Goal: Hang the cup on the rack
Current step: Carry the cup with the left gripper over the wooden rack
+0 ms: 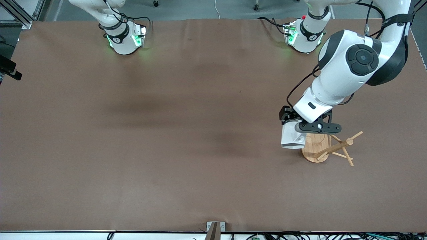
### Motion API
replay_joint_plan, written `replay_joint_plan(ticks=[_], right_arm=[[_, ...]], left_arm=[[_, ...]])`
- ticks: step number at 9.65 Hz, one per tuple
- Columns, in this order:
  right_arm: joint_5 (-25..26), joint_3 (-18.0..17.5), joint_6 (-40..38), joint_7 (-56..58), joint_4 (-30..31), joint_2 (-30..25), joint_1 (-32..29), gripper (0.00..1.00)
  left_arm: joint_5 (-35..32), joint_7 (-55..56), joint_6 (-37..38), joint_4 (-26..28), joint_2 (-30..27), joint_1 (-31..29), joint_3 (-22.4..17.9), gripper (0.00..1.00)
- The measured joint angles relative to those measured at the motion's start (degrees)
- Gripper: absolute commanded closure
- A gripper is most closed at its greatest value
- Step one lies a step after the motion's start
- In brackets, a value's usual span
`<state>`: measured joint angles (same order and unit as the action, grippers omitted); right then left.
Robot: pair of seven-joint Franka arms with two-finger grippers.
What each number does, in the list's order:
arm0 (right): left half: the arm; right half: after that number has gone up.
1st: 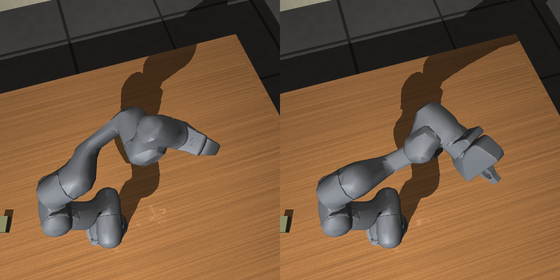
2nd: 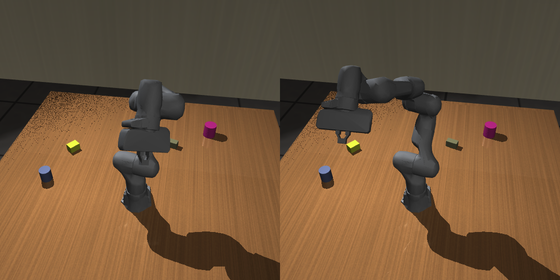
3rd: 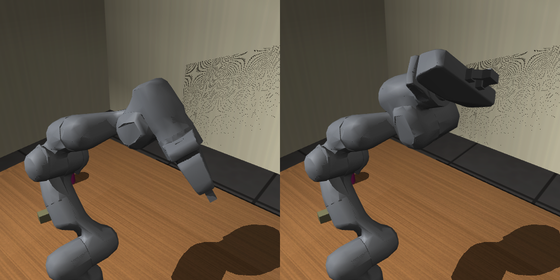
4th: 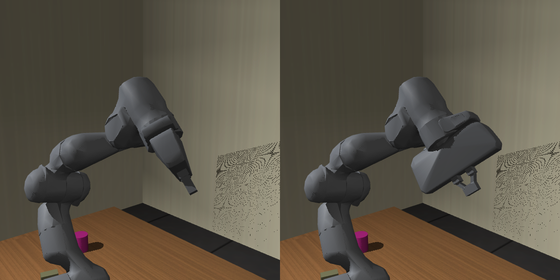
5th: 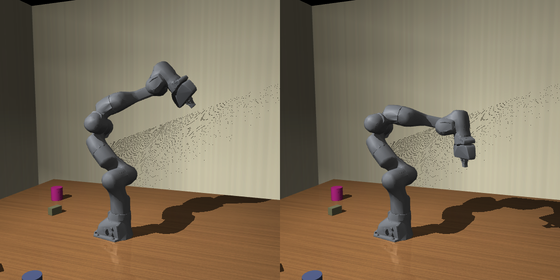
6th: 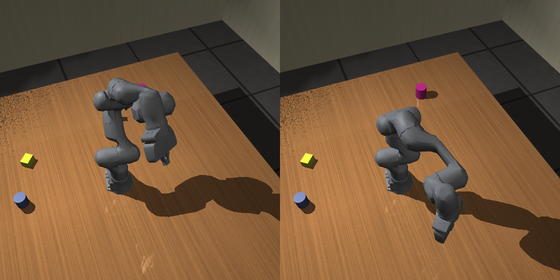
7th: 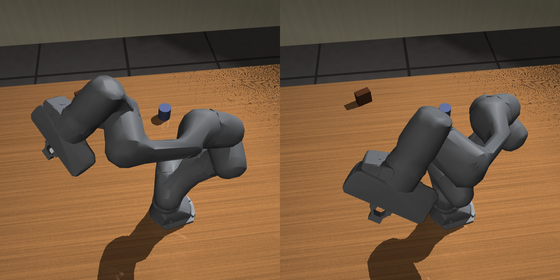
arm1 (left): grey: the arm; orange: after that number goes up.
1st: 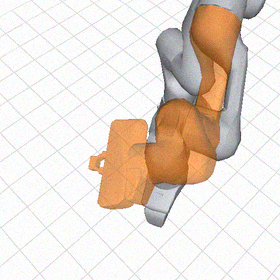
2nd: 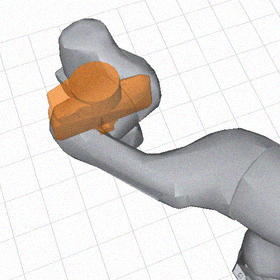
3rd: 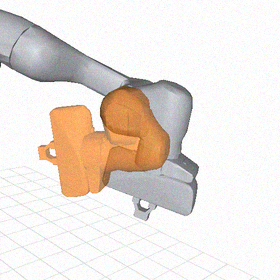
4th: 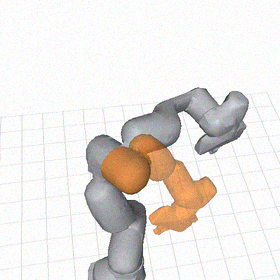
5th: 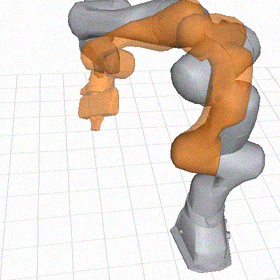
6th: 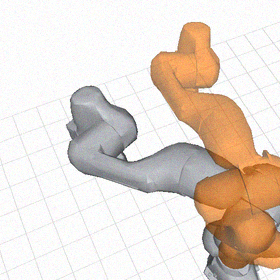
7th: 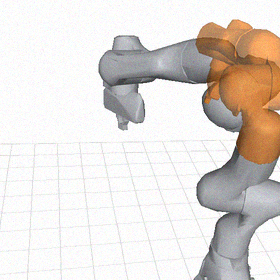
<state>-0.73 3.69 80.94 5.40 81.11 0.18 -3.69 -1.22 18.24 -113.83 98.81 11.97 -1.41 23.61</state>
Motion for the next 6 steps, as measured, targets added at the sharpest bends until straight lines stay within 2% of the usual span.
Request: replay_joint_plan(ticks=[3,6], right_arm=[[0.1,0.2,0.0,-0.3,0.3,0.1,1.7,0.01],[0.0,2.0,0.8,-0.4,0.6,0.5,2.7,0.01]], left_arm=[[0.3,-4.6,-2.5,6.0,-1.0,-1.2,-1.1,0.79],[0.3,-5.3,-3.2,8.2,-1.3,-1.3,-1.3,0.79]])
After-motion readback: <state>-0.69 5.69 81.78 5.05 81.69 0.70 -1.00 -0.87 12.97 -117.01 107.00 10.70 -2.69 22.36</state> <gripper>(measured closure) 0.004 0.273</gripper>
